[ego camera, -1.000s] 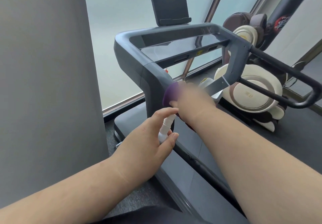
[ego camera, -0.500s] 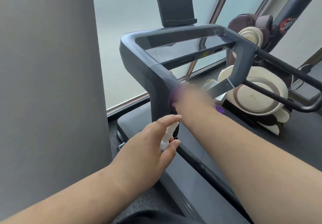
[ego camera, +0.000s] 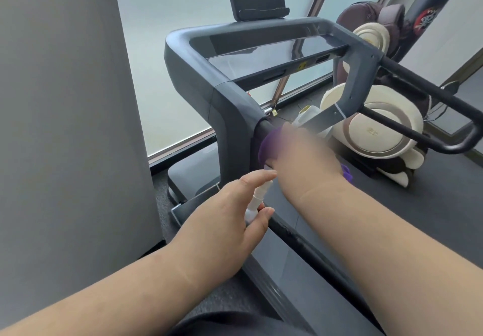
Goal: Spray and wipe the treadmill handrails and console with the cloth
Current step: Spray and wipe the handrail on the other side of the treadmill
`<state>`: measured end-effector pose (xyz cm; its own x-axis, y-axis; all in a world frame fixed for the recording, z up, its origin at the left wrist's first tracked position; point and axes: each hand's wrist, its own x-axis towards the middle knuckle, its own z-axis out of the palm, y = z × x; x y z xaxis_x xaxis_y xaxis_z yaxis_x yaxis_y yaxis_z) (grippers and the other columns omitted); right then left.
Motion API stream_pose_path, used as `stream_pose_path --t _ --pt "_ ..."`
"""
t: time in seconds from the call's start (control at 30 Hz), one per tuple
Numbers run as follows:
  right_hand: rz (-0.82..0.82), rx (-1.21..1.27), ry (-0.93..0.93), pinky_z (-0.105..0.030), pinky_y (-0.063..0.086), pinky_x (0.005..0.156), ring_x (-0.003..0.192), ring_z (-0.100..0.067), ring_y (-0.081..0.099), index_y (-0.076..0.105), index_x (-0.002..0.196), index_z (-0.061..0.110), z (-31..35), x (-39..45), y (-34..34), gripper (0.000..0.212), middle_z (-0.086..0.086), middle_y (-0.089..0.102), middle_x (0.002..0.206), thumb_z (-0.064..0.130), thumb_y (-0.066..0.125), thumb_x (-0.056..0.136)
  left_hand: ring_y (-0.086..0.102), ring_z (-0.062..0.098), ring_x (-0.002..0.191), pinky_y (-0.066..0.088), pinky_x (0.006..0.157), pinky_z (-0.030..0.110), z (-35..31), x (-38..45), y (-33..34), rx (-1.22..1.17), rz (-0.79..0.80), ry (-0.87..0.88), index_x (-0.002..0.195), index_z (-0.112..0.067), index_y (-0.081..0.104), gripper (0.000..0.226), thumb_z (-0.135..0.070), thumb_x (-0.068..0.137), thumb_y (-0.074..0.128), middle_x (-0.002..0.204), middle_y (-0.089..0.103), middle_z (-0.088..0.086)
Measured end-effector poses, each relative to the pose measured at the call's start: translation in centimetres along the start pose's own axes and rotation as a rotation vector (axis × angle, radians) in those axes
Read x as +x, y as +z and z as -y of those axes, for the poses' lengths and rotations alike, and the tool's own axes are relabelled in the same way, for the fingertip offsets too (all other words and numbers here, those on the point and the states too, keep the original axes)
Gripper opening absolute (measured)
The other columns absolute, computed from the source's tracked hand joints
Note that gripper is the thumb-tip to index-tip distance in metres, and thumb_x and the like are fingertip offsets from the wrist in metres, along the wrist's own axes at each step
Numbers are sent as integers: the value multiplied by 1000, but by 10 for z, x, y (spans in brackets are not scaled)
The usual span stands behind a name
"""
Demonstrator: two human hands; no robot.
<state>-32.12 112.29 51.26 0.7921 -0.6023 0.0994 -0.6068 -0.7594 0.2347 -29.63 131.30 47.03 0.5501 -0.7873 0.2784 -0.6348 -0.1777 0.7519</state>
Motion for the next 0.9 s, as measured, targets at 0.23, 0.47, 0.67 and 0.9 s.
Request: stream_pose_path --t 0.23,0.47,0.67,0.9 --pt "17 67 -16 -42 40 65 113 -37 57 36 134 11 22 37 -6 73 -13 51 125 62 60 87 54 -13 89 34 74 -2 6 9 4 -20 -38 -47 136 -57 34 51 -44 93 58 98 57 -28" --pt "95 211 -28 -47 51 83 112 -37 58 41 133 20 3 32 -6 62 -10 55 125 61 57 89 57 -7 85 39 69 4 -20 3 17 -7 26 -20 135 -63 30 52 -47 94 58 96 58 -24" --pt "136 313 -17 -39 48 74 92 -27 60 50 125 26 -32 16 -1 53 -4 63 112 65 50 89 53 -17 88 37 71 -3 -44 -6 29 34 19 -5 134 -66 24 53 -49 95 56 102 52 -32" --pt "117 326 -68 -43 54 80 96 -31 62 45 129 29 -71 -30 5 52 -5 62 112 62 50 89 52 -18 88 34 77 -4 -78 -34 54 60 -8 -15 136 -62 27 53 -44 96 57 99 54 -30"
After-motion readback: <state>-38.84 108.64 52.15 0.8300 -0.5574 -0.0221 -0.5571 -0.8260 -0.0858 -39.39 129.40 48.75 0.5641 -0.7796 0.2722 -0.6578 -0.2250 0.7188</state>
